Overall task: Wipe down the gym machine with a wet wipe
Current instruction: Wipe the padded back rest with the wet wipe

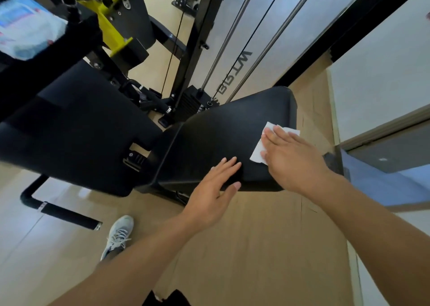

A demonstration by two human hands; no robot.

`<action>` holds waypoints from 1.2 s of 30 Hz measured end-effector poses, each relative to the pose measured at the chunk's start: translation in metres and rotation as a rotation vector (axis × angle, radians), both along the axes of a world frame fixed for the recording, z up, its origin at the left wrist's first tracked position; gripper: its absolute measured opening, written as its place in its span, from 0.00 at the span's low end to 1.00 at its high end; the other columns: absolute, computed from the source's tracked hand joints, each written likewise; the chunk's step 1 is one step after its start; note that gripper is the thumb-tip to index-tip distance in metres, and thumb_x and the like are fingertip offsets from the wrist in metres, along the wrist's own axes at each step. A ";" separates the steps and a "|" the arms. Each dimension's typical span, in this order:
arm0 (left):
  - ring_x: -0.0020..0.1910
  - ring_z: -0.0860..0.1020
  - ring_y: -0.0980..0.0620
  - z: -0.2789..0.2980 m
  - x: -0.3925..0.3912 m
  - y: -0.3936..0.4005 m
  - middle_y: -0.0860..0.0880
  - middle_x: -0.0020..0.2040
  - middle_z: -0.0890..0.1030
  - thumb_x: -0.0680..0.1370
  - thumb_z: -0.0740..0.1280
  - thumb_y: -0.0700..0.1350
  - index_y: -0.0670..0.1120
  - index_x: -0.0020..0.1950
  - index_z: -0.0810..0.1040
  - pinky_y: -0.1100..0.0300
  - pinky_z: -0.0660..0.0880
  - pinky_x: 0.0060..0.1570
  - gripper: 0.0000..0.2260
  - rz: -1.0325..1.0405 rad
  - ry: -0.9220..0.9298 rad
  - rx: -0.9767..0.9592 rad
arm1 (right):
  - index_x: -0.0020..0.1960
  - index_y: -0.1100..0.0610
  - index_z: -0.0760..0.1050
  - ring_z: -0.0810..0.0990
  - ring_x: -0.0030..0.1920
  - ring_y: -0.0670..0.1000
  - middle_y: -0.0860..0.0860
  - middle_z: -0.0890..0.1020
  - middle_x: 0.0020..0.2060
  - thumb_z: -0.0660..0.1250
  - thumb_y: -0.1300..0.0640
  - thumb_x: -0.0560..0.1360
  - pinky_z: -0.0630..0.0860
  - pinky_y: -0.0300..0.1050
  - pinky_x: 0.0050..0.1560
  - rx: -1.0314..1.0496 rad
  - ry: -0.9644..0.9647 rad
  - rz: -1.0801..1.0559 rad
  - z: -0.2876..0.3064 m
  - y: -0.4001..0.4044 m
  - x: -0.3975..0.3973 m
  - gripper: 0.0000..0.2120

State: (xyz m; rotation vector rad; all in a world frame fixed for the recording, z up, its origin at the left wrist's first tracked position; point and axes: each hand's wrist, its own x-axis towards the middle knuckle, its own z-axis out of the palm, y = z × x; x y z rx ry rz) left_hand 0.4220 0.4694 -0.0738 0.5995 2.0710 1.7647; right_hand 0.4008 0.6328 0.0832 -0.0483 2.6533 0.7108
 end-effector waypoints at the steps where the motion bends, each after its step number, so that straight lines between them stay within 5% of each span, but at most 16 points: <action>1: 0.77 0.49 0.72 0.003 -0.007 0.004 0.65 0.79 0.61 0.84 0.61 0.51 0.58 0.78 0.66 0.55 0.53 0.80 0.21 -0.016 0.020 0.004 | 0.83 0.60 0.47 0.43 0.82 0.52 0.53 0.48 0.83 0.45 0.51 0.86 0.47 0.50 0.80 0.010 -0.011 -0.032 -0.002 0.006 -0.013 0.27; 13: 0.77 0.52 0.71 -0.035 -0.100 -0.001 0.68 0.77 0.61 0.83 0.62 0.53 0.61 0.77 0.67 0.70 0.50 0.72 0.21 -0.115 -0.063 -0.066 | 0.82 0.63 0.45 0.42 0.82 0.55 0.56 0.46 0.83 0.47 0.52 0.86 0.42 0.54 0.81 0.146 -0.075 -0.205 -0.032 0.047 -0.169 0.29; 18: 0.67 0.73 0.64 -0.052 -0.130 -0.012 0.62 0.65 0.76 0.83 0.64 0.45 0.55 0.69 0.76 0.61 0.70 0.68 0.15 0.021 -0.241 0.008 | 0.82 0.62 0.45 0.43 0.82 0.56 0.58 0.47 0.82 0.48 0.48 0.86 0.42 0.54 0.81 -0.007 -0.284 -0.067 -0.070 -0.015 -0.125 0.31; 23: 0.61 0.75 0.67 -0.063 -0.150 -0.020 0.61 0.60 0.79 0.83 0.63 0.40 0.56 0.64 0.78 0.60 0.74 0.65 0.14 -0.009 -0.319 0.008 | 0.82 0.61 0.40 0.35 0.81 0.55 0.57 0.41 0.82 0.45 0.48 0.86 0.38 0.54 0.80 -0.036 -0.567 0.168 -0.101 -0.085 -0.048 0.30; 28: 0.61 0.75 0.61 -0.064 -0.152 -0.008 0.62 0.58 0.78 0.82 0.66 0.42 0.59 0.62 0.79 0.57 0.74 0.64 0.13 -0.013 -0.253 0.011 | 0.82 0.63 0.47 0.54 0.79 0.62 0.59 0.52 0.81 0.44 0.47 0.83 0.52 0.57 0.79 0.042 -0.221 -0.048 -0.073 -0.013 -0.130 0.32; 30: 0.61 0.75 0.61 -0.063 -0.156 -0.006 0.62 0.58 0.77 0.82 0.66 0.43 0.60 0.62 0.78 0.58 0.74 0.63 0.13 -0.013 -0.248 0.007 | 0.82 0.62 0.47 0.53 0.80 0.60 0.58 0.51 0.82 0.50 0.48 0.84 0.53 0.56 0.79 0.123 -0.155 -0.130 -0.059 0.021 -0.173 0.31; 33: 0.61 0.75 0.61 -0.060 -0.160 -0.004 0.59 0.59 0.78 0.82 0.65 0.41 0.57 0.63 0.78 0.57 0.74 0.64 0.13 0.017 -0.272 0.003 | 0.83 0.61 0.44 0.44 0.82 0.56 0.57 0.46 0.82 0.45 0.48 0.86 0.44 0.54 0.81 0.112 -0.142 -0.199 -0.068 0.028 -0.203 0.30; 36: 0.58 0.77 0.60 -0.071 -0.166 -0.008 0.57 0.56 0.80 0.81 0.66 0.40 0.56 0.59 0.79 0.55 0.76 0.62 0.12 0.072 -0.300 -0.037 | 0.82 0.61 0.44 0.43 0.82 0.57 0.58 0.46 0.82 0.46 0.46 0.86 0.44 0.56 0.81 0.015 -0.281 -0.041 -0.112 -0.021 -0.168 0.31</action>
